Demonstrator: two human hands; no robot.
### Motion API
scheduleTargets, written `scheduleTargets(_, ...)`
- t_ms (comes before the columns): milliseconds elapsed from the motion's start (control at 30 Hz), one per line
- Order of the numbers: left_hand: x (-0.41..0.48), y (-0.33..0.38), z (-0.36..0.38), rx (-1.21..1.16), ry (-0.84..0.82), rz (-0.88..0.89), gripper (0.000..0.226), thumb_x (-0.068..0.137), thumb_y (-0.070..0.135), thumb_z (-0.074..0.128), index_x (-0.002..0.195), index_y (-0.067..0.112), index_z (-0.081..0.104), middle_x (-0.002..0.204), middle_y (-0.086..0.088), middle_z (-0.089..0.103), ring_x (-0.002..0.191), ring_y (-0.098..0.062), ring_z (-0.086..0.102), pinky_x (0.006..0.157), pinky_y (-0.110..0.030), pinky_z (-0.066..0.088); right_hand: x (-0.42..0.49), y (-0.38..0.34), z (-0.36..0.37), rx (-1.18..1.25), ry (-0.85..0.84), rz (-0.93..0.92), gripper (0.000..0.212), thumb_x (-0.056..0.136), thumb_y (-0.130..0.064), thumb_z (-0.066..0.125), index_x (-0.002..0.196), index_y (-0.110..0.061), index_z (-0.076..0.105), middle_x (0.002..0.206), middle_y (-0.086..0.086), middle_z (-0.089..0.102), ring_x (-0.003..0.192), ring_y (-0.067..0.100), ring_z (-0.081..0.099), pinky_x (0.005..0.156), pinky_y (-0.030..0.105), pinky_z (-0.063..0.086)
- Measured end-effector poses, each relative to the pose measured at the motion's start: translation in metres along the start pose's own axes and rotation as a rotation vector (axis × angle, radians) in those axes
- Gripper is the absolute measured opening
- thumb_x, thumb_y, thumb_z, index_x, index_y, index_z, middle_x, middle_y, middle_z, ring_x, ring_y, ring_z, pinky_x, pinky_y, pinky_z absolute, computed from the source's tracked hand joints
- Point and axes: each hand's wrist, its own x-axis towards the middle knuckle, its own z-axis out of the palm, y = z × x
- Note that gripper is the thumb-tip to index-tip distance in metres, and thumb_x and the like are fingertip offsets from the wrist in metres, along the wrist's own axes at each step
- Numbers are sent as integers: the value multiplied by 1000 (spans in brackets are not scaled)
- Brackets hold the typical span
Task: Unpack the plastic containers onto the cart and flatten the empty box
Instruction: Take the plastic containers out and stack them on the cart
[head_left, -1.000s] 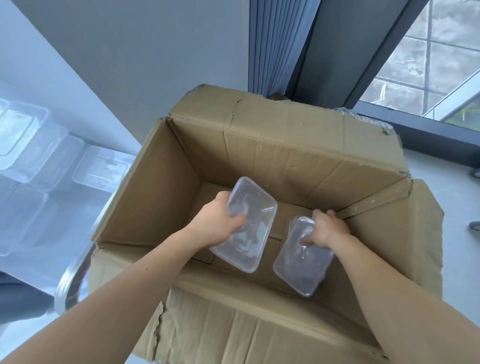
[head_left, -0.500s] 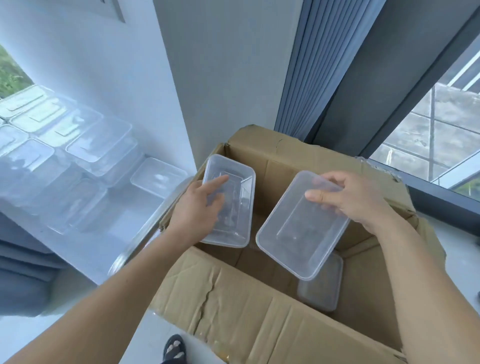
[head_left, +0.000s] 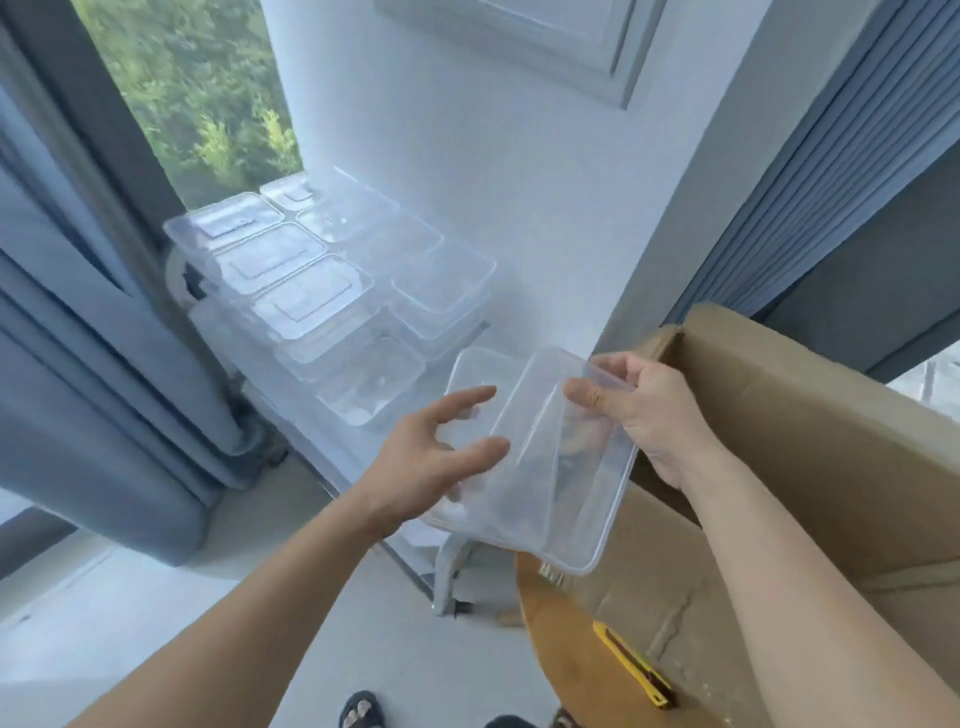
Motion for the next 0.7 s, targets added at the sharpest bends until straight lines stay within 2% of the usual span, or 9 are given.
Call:
scheduleTargets(100, -12, -19, -46, -42, 128, -29, 53, 77, 43, 79, 127, 48, 60, 130, 8, 56, 82, -34, 70, 65, -20, 54, 7, 3, 61, 247, 16, 78, 49, 73, -37, 82, 110, -11, 62, 102, 4, 68, 73, 17, 70, 63, 33, 50)
scheduleTargets(167, -17, -26, -68, -55, 212, -35, 50, 85, 34, 77, 131, 42, 58, 130, 5, 55, 78, -19, 71, 59, -11, 50, 7, 8, 89, 338, 0, 131, 33, 88, -21, 74, 115, -9, 59, 100, 4, 66, 78, 21, 70, 67, 35, 50)
scheduleTargets(267, -14, -31, -88, -67, 284, -30, 52, 87, 30, 74, 136, 36, 57, 131, 4, 54, 68, 7, 67, 56, -4, 48, 7, 17, 115, 368, 21, 154, 35, 87, -9, 73, 118, -9, 57, 101, 8, 69, 86, 27, 70, 82, 42, 52)
scheduleTargets(333, -8, -32, -91, -74, 301, -25, 54, 87, 30, 74, 137, 36, 55, 132, 3, 53, 67, 13, 64, 56, -4, 47, 9, 19, 125, 367, 49, 169, 31, 87, -10, 74, 114, -7, 59, 105, 15, 72, 86, 27, 72, 82, 41, 53)
scheduleTargets(400, 2, -30, -91, -84, 316, -8, 54, 87, 32, 74, 137, 38, 55, 134, 4, 53, 67, 11, 64, 57, -6, 49, 12, 19, 129, 352, 44, 194, 29, 90, -19, 72, 113, -6, 62, 103, 14, 73, 83, 26, 74, 75, 40, 57)
scheduleTargets(500, 24, -27, -89, -68, 306, 0, 53, 88, 33, 74, 137, 40, 54, 134, 5, 53, 71, 0, 68, 57, -7, 49, 22, 17, 128, 241, -11, 183, 27, 94, -34, 67, 112, -15, 63, 99, 11, 75, 79, 24, 74, 66, 38, 57)
scheduleTargets(600, 47, -24, -92, -42, 262, -13, 54, 86, 38, 75, 136, 44, 54, 134, 5, 54, 79, -21, 72, 57, -9, 50, 39, 19, 116, 199, -61, 164, 29, 95, -29, 66, 120, -16, 59, 96, 7, 76, 75, 20, 73, 65, 35, 54)
scheduleTargets(667, 63, -23, -94, -18, 235, -22, 56, 83, 47, 75, 135, 46, 54, 134, 5, 54, 78, -23, 73, 61, -15, 53, 51, 21, 108, 224, -68, 171, 32, 93, -23, 67, 123, -17, 56, 93, 6, 76, 74, 20, 72, 65, 34, 51)
scheduleTargets(700, 70, -22, -96, -17, 223, -28, 57, 80, 54, 73, 133, 48, 54, 135, 6, 53, 74, -22, 72, 64, -23, 56, 57, 23, 104, 254, -51, 176, 34, 92, -22, 68, 123, -17, 56, 92, 6, 76, 74, 20, 71, 66, 34, 50)
